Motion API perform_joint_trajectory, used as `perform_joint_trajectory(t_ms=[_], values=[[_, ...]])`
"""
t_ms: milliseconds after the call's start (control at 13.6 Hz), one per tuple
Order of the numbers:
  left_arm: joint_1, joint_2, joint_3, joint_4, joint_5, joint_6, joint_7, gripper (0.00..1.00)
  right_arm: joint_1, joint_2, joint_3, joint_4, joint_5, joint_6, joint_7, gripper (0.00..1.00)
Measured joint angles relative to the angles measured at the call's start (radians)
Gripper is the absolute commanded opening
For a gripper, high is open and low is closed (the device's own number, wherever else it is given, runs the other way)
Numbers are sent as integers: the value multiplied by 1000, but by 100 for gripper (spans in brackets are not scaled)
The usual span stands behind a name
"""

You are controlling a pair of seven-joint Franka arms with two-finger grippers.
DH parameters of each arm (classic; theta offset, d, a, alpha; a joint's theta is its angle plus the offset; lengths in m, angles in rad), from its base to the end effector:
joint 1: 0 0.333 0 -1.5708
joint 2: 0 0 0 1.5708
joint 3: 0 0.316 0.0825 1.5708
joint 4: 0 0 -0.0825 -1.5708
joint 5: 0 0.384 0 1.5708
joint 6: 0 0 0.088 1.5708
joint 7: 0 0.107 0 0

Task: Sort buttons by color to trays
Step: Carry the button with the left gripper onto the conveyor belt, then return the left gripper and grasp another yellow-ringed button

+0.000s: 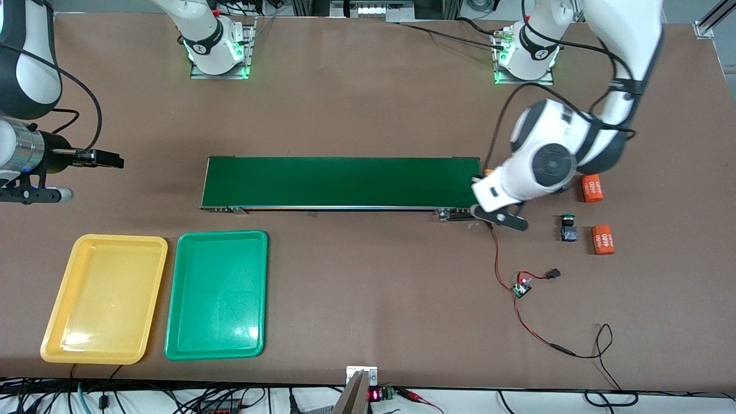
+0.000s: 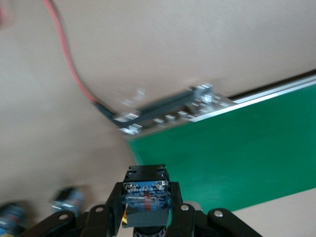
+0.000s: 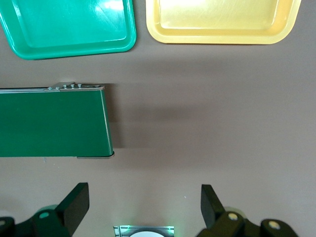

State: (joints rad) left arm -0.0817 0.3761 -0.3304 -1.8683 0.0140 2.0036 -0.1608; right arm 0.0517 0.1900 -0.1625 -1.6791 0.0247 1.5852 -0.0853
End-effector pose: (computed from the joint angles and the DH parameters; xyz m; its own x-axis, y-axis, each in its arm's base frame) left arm 0.5586 -0.2322 0.3080 0.9401 -0.2491 -0.2326 -0.2389 -0.9684 0.0718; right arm 0.5835 -0.0564 0.4677 0.9604 -0.0272 -0.2772 -0.0332 -0.9993 -0.0168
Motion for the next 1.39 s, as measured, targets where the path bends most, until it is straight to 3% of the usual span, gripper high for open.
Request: perform_joint_trajectory(t_ms=[220,367,440,514,880,1100,1394], values=[[-3,1,-58,-63,0,91,-155,22,0,0,0,0,0,0,0,100],[-4,3,-66,-133,0,197,-175,33,0,0,0,0,0,0,0,100],[-3,4,-66,-154,0,228,-177,76,0,0,0,0,0,0,0,100],[-1,5,-66,-159,0,242,-178,100,0,0,0,0,0,0,0,100],[13,-41,-63,-124,0,241,-180,100,0,0,0,0,0,-1,0,100],[40,-120,-30,-116,0,128,-181,100,0,1,0,0,0,-12,0,100],[116,-137,36,-132,4,-42,-177,100,0,1,0,0,0,-20,0,100]])
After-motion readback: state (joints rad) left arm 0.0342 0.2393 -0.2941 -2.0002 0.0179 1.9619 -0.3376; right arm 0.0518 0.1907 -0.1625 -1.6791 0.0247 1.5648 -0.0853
